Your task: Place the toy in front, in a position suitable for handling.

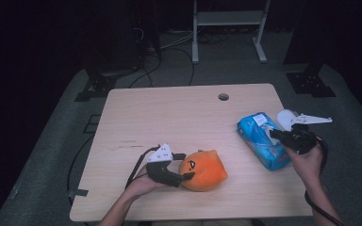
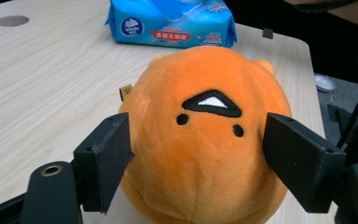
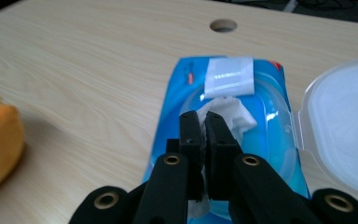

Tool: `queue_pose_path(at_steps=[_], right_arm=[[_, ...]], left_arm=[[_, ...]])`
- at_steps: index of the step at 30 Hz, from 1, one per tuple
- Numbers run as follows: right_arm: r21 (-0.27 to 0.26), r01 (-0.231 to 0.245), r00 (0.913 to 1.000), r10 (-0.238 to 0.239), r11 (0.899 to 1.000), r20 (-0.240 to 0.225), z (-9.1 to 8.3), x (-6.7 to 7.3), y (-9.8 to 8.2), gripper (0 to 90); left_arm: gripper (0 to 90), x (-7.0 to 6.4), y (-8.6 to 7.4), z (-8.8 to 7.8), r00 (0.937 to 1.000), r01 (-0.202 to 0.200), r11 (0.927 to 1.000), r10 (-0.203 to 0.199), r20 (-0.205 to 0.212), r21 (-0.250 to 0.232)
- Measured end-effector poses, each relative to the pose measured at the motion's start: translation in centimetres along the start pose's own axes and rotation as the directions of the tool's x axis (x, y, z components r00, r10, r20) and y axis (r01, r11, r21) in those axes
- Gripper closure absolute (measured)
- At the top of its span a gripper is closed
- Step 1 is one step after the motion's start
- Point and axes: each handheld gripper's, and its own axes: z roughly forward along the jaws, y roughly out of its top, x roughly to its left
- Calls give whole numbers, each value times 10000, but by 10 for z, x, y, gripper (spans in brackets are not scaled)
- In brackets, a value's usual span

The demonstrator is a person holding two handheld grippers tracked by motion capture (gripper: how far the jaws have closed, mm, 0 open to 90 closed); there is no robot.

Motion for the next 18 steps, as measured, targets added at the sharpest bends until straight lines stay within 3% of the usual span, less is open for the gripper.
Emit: queue_pose_path(at_steps=[6,11,18], right_arm=[[-557,231,9990,-252,9982,-375,-22,11,13,866],[-854,708,9957,-756,9938,-545,-36,27,18,866],[-1683,1272,9786,-1514,9775,-1397,-66,59,27,867]], left_arm=[[238,-5,3,7,9999,-151,9999,151,49,-28],[224,-4,6,3,9997,-230,9995,233,125,-218],[190,1,8,-11,9998,-180,9991,175,-114,-386]])
